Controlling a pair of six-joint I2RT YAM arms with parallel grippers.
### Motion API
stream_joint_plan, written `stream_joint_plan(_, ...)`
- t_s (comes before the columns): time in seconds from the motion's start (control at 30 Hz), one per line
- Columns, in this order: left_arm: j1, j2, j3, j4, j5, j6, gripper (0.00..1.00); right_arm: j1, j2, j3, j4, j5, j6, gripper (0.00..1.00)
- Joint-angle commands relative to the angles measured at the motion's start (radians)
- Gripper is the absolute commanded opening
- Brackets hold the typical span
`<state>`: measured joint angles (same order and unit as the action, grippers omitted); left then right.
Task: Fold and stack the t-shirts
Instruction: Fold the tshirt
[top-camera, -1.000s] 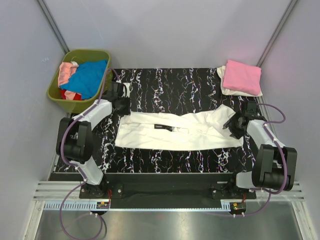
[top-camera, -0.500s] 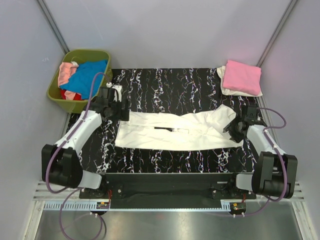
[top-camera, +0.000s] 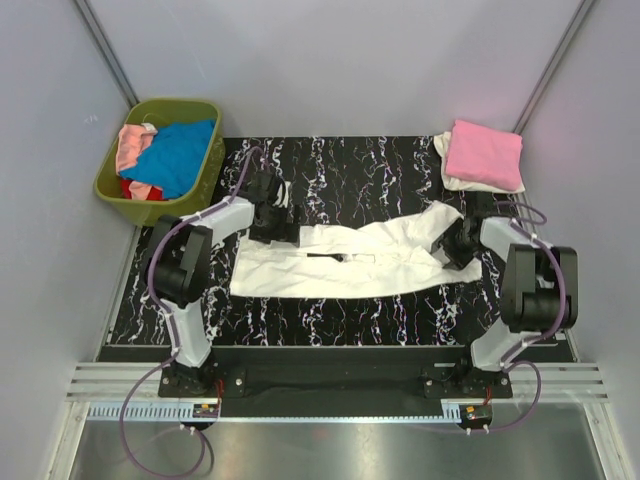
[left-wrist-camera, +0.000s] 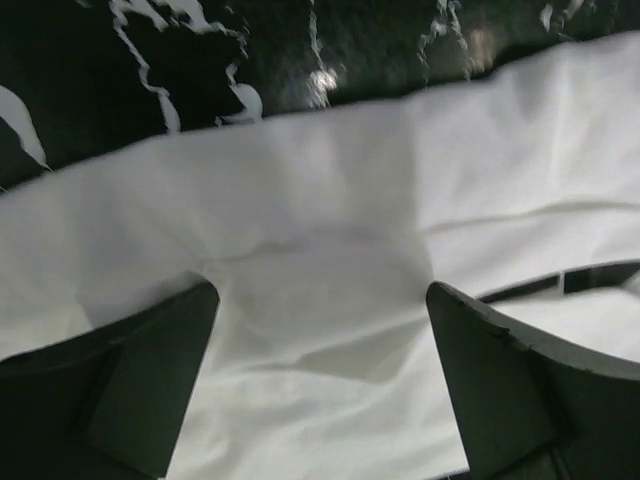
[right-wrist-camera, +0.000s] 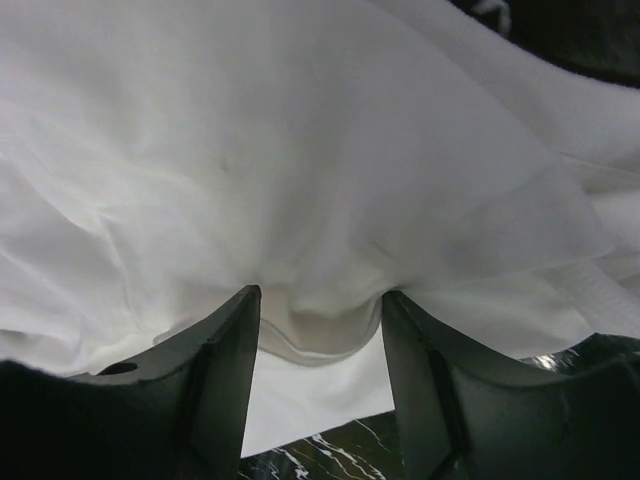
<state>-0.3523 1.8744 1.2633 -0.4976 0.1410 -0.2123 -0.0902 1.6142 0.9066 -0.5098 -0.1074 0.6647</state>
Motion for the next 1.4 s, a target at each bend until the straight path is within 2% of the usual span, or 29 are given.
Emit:
stream_joint_plan(0.0, -0.004, 0.057, 0.004, 0.007, 0.077, -0.099, 0.99, 0.064, 0.094, 0.15, 0.027, -0.006, 0.032, 0.59)
stream_joint_plan(0.2, -0.033, -0.07, -0.235, 0.056, 0.061, -0.235, 0.99, 0.177, 0.396, 0.564, -0.064, -0.011, 0.068, 0.6)
stream_joint_plan(0.23, -0.039, -0.092, -0.264, 0.06, 0.063, -0.249, 0.99, 0.19, 0.489, 0.634, -0.103, -0.012, 0.072, 0.6)
stream_joint_plan(0.27, -0.056, -0.116, -0.292, 0.06, 0.065, -0.262, 0.99, 0.202, 0.542, 0.791, -0.128, -0.015, 0.07, 0.6)
stream_joint_plan(0.33, -0.076, -0.2, -0.375, 0.059, 0.06, -0.317, 0.99, 0.231, 0.703, 0.97, -0.22, -0.032, 0.073, 0.6)
stream_joint_plan(0.4, -0.109, -0.305, -0.465, 0.067, 0.063, -0.387, 0.99, 0.248, 0.814, 1.245, -0.265, -0.058, 0.082, 0.6)
stream_joint_plan(0.43, -0.122, -0.342, -0.494, 0.073, 0.065, -0.415, 0.99, 0.265, 0.934, 1.347, -0.297, -0.095, 0.079, 0.61)
stream_joint_plan(0.47, -0.158, -0.381, -0.539, 0.073, 0.063, -0.442, 0.99, 0.27, 1.002, 1.566, -0.311, -0.121, 0.082, 0.61)
stream_joint_plan(0.53, -0.212, -0.503, -0.57, 0.057, 0.046, -0.525, 0.99, 0.282, 1.201, 1.789, -0.302, -0.188, 0.108, 0.63)
stream_joint_plan(0.57, -0.288, -0.549, -0.584, 0.021, -0.002, -0.557, 0.99, 0.282, 1.249, 1.909, -0.253, -0.271, 0.13, 0.64)
stream_joint_plan(0.63, -0.39, -0.699, -0.568, -0.036, -0.099, -0.65, 0.99, 0.284, 1.287, 1.876, 0.01, -0.337, 0.179, 0.68)
stream_joint_plan(0.67, -0.496, -0.748, -0.546, -0.124, -0.171, -0.677, 0.99, 0.284, 1.277, 1.771, 0.113, -0.385, 0.218, 0.7)
stream_joint_plan(0.7, -0.551, -0.837, -0.48, -0.168, -0.327, -0.714, 0.99, 0.284, 1.271, 1.747, 0.192, -0.397, 0.231, 0.73)
stream_joint_plan(0.73, -0.603, -0.875, -0.443, -0.209, -0.415, -0.722, 0.99, 0.287, 1.277, 1.752, 0.247, -0.408, 0.225, 0.75)
stream_joint_plan(0.77, -0.701, -0.914, -0.386, -0.255, -0.581, -0.722, 0.99, 0.29, 1.283, 1.805, 0.249, -0.413, 0.216, 0.77)
stream_joint_plan(0.83, -0.744, -1.0, -0.386, -0.214, -0.662, -0.647, 0.99, 0.29, 1.256, 1.825, 0.28, -0.429, 0.21, 0.81)
stream_joint_plan(0.87, -0.746, -1.047, -0.44, -0.103, -0.716, -0.629, 0.99, 0.29, 1.229, 1.809, 0.296, -0.43, 0.205, 0.83)
stream_joint_plan(0.93, -0.737, -1.083, -0.514, -0.053, -0.753, -0.766, 0.99, 0.288, 1.117, 1.734, 0.333, -0.404, 0.178, 0.9)
stream_joint_plan(0.97, -0.719, -1.112, -0.594, 0.026, -0.741, -0.806, 0.99, 0.29, 1.075, 1.705, 0.341, -0.397, 0.171, 0.91)
stream_joint_plan(1.0, -0.702, -1.121, -0.64, 0.147, -0.678, -0.673, 0.99, 0.29, 0.999, 1.681, 0.34, -0.394, 0.165, 0.92)
stream_joint_plan(1.03, -0.667, -1.118, -0.66, 0.295, -0.611, -0.58, 0.99, 0.288, 0.965, 1.655, 0.318, -0.393, 0.141, 0.94)
stream_joint_plan(1.07, -0.662, -1.066, -0.622, 0.268, -0.578, -0.508, 0.99, 0.288, 0.931, 1.649, 0.286, -0.388, 0.118, 0.95)
stream_joint_plan(1.13, -0.662, -0.973, -0.518, 0.158, -0.644, -0.461, 0.99, 0.29, 0.824, 1.585, 0.171, -0.355, 0.044, 0.96)
stream_joint_plan(1.17, -0.662, -0.86, -0.411, 0.039, -0.705, -0.443, 0.99, 0.29, 0.781, 1.539, 0.131, -0.333, 0.026, 0.97)
stream_joint_plan(1.2, -0.662, -0.804, -0.363, -0.011, -0.743, -0.417, 0.99, 0.29, 0.683, 1.478, 0.091, -0.312, 0.016, 0.97)
stream_joint_plan(1.23, -0.662, -0.749, -0.323, -0.057, -0.776, -0.412, 0.99, 0.291, 0.634, 1.316, 0.091, -0.29, 0.007, 0.97)
stream_joint_plan(1.27, -0.66, -0.66, -0.25, -0.143, -0.828, -0.426, 0.99, 0.293, 0.539, 1.234, 0.109, -0.282, -0.002, 0.97)
stream_joint_plan(1.33, -0.654, -0.608, -0.194, -0.183, -0.833, -0.426, 0.99, 0.303, 0.466, 1.012, 0.128, -0.23, -0.023, 0.97)
stream_joint_plan(1.37, -0.654, -0.589, -0.193, -0.179, -0.812, -0.417, 0.99, 0.308, 0.442, 0.959, 0.129, -0.213, -0.028, 0.97)
